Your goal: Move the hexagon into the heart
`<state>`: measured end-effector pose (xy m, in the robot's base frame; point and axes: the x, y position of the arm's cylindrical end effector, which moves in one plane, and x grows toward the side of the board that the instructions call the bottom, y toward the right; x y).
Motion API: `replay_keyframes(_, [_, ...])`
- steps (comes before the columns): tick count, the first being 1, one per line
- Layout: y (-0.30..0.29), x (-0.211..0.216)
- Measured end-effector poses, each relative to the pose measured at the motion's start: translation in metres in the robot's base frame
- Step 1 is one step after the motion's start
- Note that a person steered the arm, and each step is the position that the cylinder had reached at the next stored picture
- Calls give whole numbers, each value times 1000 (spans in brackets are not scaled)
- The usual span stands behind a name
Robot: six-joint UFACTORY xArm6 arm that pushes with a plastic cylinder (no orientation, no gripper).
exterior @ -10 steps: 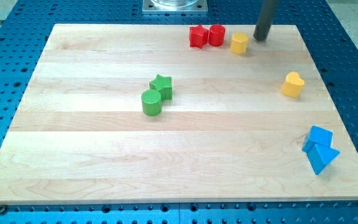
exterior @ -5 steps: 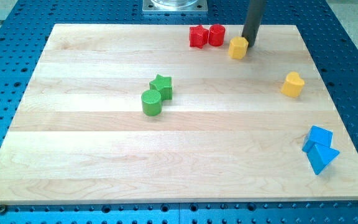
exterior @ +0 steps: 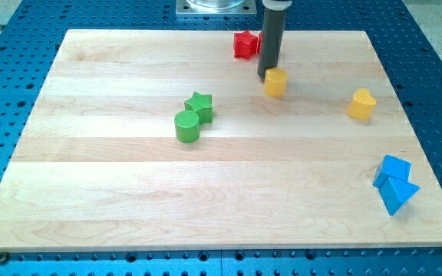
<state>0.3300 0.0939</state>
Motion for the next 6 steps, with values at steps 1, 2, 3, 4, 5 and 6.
replay_keyframes(1, [58,41])
replay_keyframes(2, [7,33])
replay_keyframes(3, [-16,37])
replay_keyframes(4, [9,87])
replay_keyframes(5, [76,94])
replay_keyframes(6, [91,103])
